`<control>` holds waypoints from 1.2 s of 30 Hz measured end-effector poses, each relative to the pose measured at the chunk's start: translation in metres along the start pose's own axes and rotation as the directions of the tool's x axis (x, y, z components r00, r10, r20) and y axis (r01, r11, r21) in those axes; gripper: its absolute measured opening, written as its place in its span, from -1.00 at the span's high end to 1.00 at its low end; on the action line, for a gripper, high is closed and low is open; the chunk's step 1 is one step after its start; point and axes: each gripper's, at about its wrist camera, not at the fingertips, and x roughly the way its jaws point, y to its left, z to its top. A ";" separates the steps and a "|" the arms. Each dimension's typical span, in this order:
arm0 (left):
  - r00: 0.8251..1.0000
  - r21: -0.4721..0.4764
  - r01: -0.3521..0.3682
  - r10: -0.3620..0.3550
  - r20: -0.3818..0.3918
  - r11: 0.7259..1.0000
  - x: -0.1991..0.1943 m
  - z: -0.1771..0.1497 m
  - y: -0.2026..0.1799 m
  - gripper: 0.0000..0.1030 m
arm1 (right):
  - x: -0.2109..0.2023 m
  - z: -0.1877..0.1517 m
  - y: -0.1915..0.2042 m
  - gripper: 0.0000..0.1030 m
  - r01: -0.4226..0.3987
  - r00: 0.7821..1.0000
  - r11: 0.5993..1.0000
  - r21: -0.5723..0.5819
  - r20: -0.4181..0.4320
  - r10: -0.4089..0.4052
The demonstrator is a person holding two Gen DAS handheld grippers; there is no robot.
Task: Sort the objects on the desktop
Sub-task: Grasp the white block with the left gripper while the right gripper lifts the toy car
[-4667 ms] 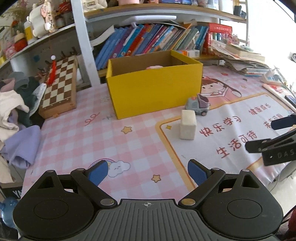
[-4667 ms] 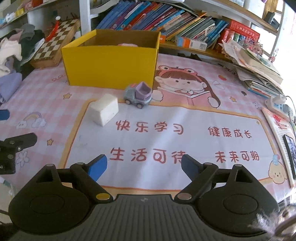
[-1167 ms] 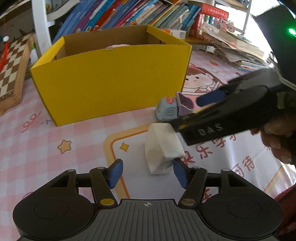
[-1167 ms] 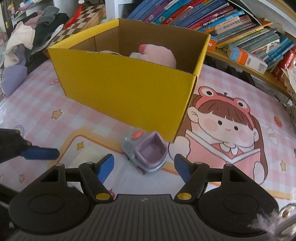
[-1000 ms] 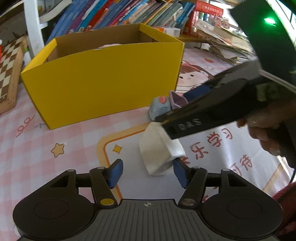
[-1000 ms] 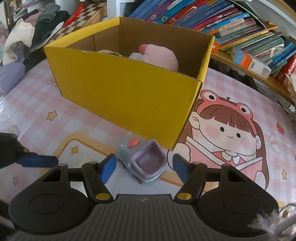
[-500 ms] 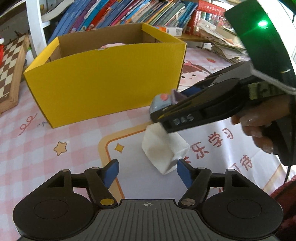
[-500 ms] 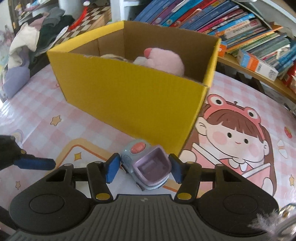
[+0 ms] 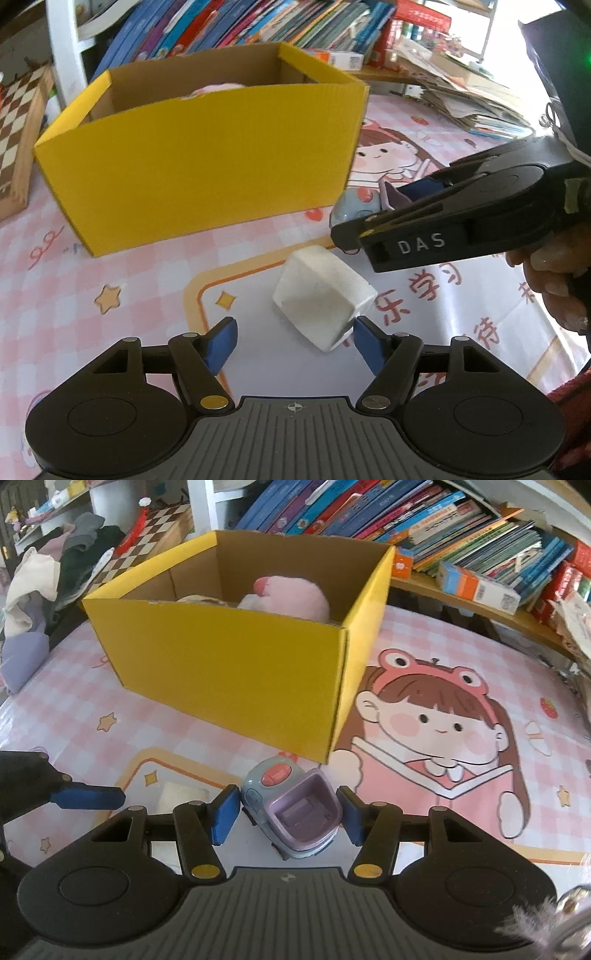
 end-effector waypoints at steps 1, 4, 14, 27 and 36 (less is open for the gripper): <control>1.000 0.015 0.006 -0.006 0.004 1.000 -0.001 0.001 -0.003 -0.38 | -0.002 -0.001 -0.001 -0.07 0.006 1.000 1.000 0.003 0.002 -0.006; 1.000 0.062 0.019 -0.020 0.012 0.998 -0.001 0.003 -0.012 -0.38 | -0.005 -0.003 -0.005 -0.07 0.017 1.000 1.000 0.019 0.002 -0.017; 1.000 0.070 0.016 -0.017 0.015 0.997 0.016 0.022 -0.019 -0.38 | -0.019 -0.013 -0.016 -0.07 0.058 0.998 0.997 0.050 -0.002 -0.058; 0.999 0.121 0.040 -0.041 0.005 0.992 0.030 0.028 -0.026 -0.26 | -0.028 -0.022 -0.023 -0.07 0.093 0.996 0.993 0.073 -0.011 -0.092; 0.999 0.099 0.029 -0.032 0.021 0.995 0.015 0.022 -0.016 0.13 | -0.037 -0.025 -0.015 -0.07 0.094 0.996 0.993 0.066 -0.001 -0.094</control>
